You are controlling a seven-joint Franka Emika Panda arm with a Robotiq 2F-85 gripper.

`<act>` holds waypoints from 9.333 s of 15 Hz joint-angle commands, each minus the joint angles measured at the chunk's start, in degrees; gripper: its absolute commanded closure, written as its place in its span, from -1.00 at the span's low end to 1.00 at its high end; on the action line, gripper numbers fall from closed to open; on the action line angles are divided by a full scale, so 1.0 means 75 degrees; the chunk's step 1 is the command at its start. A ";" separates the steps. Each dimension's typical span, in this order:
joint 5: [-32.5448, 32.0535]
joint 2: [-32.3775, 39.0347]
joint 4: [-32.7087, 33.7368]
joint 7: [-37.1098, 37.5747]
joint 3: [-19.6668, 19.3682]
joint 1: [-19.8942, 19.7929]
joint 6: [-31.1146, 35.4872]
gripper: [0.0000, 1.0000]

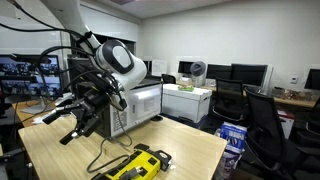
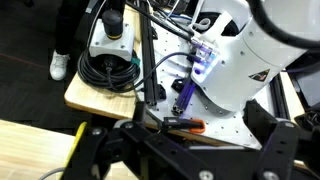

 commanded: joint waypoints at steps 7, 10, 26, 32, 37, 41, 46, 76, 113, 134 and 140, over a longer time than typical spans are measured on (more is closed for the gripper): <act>-0.0688 -0.1075 0.0329 -0.3979 -0.0024 0.0433 -0.0559 -1.00; -0.0521 -0.0930 0.0464 -0.4058 -0.0107 0.0520 -0.0442 -1.00; 0.0568 -0.1316 -0.0164 -0.2262 -0.0484 0.0421 0.3402 -1.00; 0.0554 -0.1257 -0.0941 -0.0952 -0.0943 0.0148 0.5752 -1.00; 0.0603 -0.1205 -0.1702 0.0274 -0.1299 -0.0139 0.7597 -1.00; 0.0907 -0.1181 -0.1997 0.1511 -0.1379 -0.0213 0.8233 -1.00; 0.1359 -0.1120 -0.2313 0.2906 -0.1446 -0.0236 0.9237 -1.00; 0.1989 0.0292 -0.2545 0.2846 -0.1132 -0.1149 1.2072 -1.00; 0.2030 0.0288 -0.2515 0.2322 -0.0830 -0.1458 1.1399 -0.39; 0.0542 0.0638 -0.0206 0.2109 -0.1343 -0.0772 0.6241 0.86; 0.0482 0.1726 0.1980 0.0650 -0.1087 -0.0836 0.3408 0.86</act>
